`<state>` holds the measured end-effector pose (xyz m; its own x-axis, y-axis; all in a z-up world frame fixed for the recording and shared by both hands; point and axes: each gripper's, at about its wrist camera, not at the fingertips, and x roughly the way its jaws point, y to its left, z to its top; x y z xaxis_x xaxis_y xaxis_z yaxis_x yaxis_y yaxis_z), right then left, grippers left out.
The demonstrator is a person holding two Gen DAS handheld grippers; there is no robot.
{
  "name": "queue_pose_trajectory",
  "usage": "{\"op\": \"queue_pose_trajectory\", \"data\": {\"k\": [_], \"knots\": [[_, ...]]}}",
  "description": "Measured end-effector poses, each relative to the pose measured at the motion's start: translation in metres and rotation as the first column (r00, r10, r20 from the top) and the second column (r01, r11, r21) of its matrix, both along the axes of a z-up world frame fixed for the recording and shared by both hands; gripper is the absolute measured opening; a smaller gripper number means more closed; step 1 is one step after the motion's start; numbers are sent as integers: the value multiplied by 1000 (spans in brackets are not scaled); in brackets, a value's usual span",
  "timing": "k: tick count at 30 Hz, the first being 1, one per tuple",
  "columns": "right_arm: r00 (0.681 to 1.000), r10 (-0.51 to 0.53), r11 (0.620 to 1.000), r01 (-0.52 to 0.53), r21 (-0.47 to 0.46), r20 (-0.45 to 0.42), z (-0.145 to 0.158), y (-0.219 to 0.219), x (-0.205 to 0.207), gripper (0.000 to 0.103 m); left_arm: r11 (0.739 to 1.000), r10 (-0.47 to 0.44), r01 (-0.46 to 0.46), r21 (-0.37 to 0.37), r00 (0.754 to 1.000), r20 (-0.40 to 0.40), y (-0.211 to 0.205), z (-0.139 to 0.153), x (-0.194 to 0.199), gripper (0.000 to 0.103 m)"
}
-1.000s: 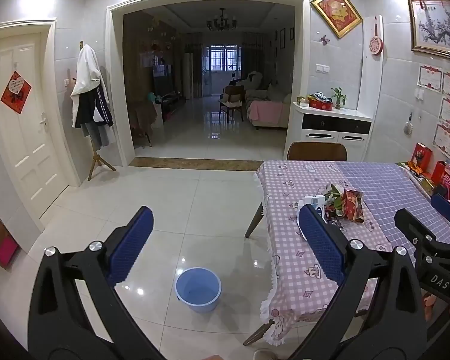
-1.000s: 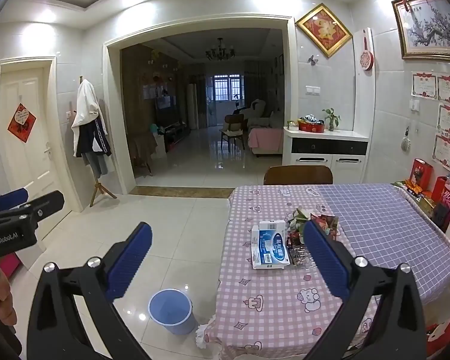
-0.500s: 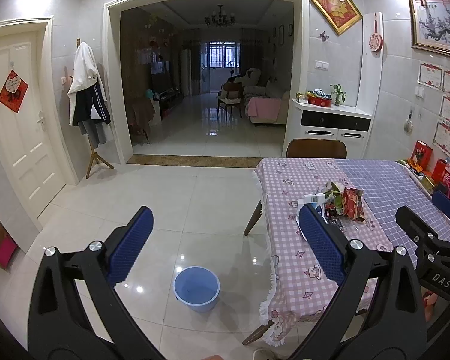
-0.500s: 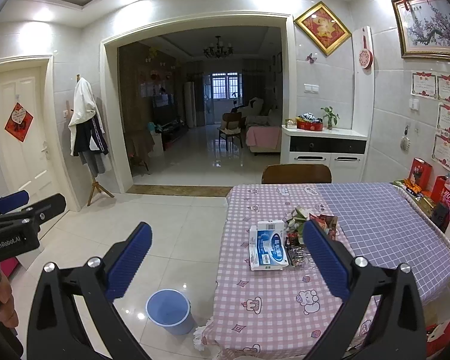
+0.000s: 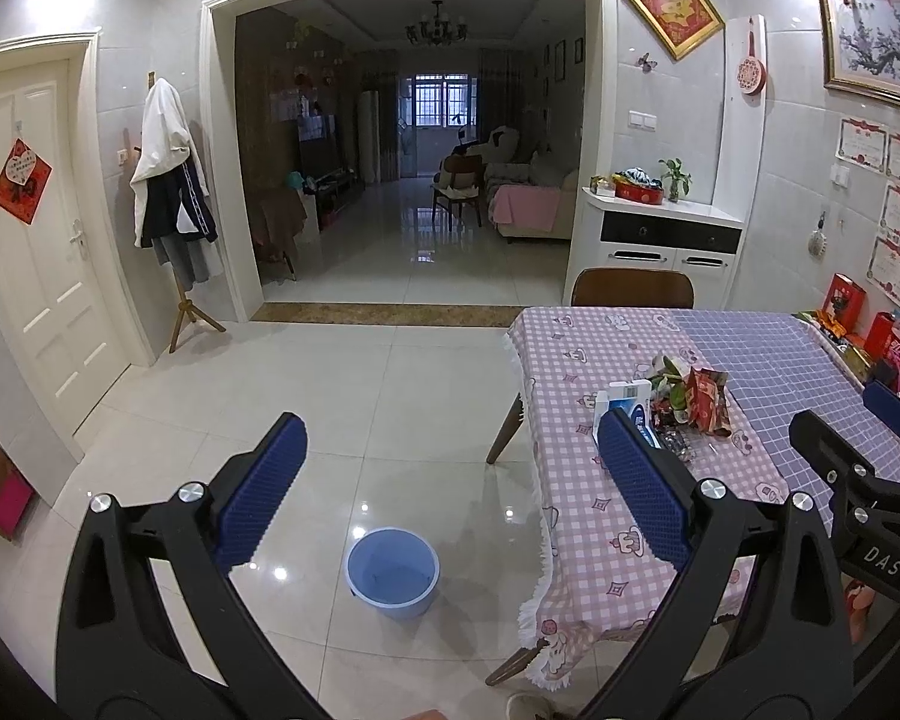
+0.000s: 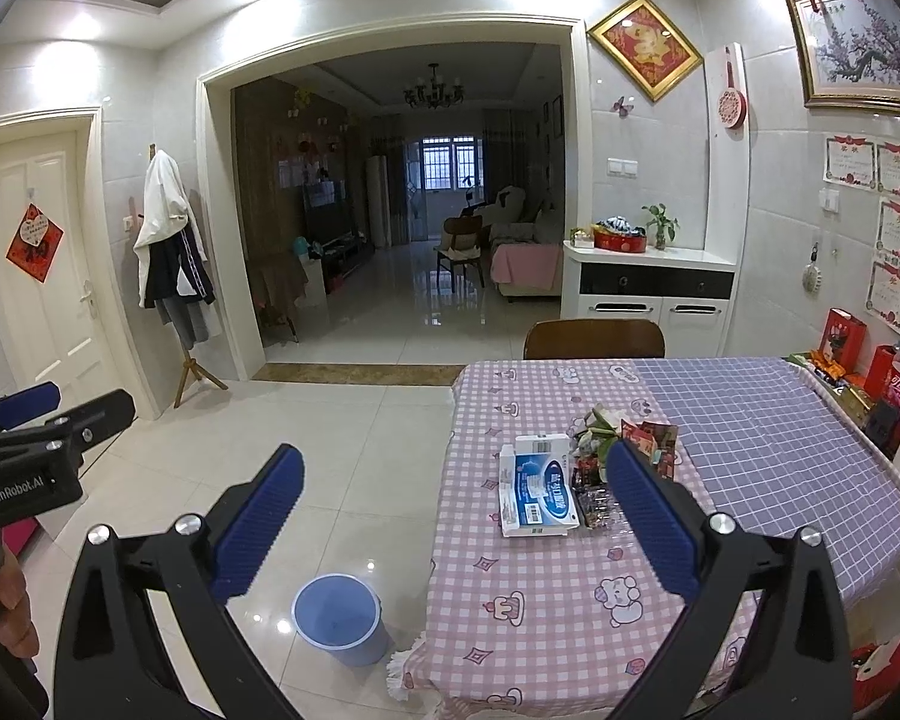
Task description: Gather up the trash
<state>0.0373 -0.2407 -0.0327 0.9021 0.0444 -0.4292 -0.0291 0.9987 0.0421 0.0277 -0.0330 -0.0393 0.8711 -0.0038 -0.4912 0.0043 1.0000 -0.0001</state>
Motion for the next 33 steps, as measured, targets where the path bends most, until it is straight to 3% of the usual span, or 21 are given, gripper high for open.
{"op": "queue_pose_trajectory", "data": {"k": [33], "knots": [[1000,17,1000,-17,3,-10,-1,9,6,99,1000,2,-2,8,1000,-9,12,10,3,96]]}}
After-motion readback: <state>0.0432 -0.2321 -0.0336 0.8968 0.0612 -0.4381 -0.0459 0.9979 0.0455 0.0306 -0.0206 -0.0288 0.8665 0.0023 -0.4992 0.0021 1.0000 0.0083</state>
